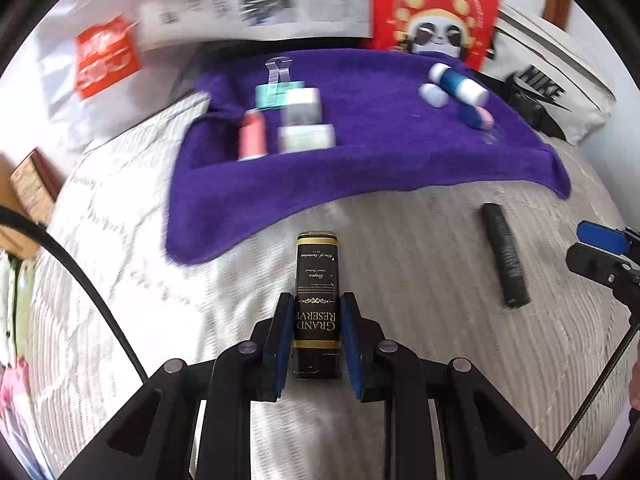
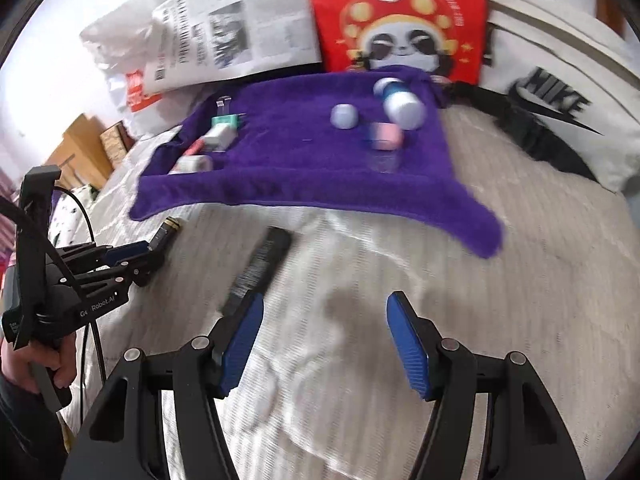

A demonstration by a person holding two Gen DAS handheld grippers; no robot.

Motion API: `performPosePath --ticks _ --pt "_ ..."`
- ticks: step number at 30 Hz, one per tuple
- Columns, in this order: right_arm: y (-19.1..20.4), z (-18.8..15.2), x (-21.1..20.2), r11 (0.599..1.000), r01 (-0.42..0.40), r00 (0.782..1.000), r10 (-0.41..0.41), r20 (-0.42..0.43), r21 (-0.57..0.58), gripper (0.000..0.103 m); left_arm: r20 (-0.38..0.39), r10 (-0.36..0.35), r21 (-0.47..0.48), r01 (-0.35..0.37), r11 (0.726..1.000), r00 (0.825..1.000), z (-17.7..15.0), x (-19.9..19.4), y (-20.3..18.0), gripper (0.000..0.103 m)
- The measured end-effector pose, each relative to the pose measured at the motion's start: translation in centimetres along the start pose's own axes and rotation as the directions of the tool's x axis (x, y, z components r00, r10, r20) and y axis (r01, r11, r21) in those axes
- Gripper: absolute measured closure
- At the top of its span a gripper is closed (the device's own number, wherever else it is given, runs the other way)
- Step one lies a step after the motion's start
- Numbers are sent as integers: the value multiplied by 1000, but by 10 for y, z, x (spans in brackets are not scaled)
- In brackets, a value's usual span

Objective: Organize rigid objects
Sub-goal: 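Grasp the black rectangular tube with the right gripper while the left holds the gold tube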

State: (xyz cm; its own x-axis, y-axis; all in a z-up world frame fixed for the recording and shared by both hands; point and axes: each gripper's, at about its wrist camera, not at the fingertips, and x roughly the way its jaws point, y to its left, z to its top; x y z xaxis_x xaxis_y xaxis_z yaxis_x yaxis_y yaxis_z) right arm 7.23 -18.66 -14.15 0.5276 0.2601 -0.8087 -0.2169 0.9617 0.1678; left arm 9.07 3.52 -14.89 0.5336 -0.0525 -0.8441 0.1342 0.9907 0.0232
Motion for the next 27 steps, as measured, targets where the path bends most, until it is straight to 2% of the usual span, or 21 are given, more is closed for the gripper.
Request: performPosePath --ticks 4,7,10,11,15,19,23,26,27 --pt "13 7 22 999 -42 999 42 -25 16 40 12 -8 -13 8 1000 1000 -7 -3 9 80" --pt "24 13 34 1000 -27 999 27 -23 0 41 27 1 -13 -1 1000 1000 -11 -4 8 80" --pt "37 17 44 999 17 1000 -18 -16 -45 47 33 -2 -18 3 1000 999 -11 -3 8 80" --pt "41 17 49 997 39 999 -40 -18 -66 54 33 -6 -21 6 1000 999 -11 -4 9 80" --pt "55 14 57 977 129 991 -132 -5 -171 56 38 -13 -21 13 1000 999 -12 -4 9 80" --pt "51 9 51 969 141 989 -147 -15 -202 56 45 -15 -26 16 1000 999 -14 -5 10 80" --pt "33 9 46 981 101 993 -108 -39 -165 58 55 -10 -32 11 999 998 -16 -6 9 80" --pt "36 11 48 977 102 994 -108 -25 -185 79 53 -5 -38 7 999 999 -15 -6 8 80" --pt "39 12 48 977 102 994 -109 -29 -189 80 49 -4 -38 6 999 999 -15 -6 8 80"
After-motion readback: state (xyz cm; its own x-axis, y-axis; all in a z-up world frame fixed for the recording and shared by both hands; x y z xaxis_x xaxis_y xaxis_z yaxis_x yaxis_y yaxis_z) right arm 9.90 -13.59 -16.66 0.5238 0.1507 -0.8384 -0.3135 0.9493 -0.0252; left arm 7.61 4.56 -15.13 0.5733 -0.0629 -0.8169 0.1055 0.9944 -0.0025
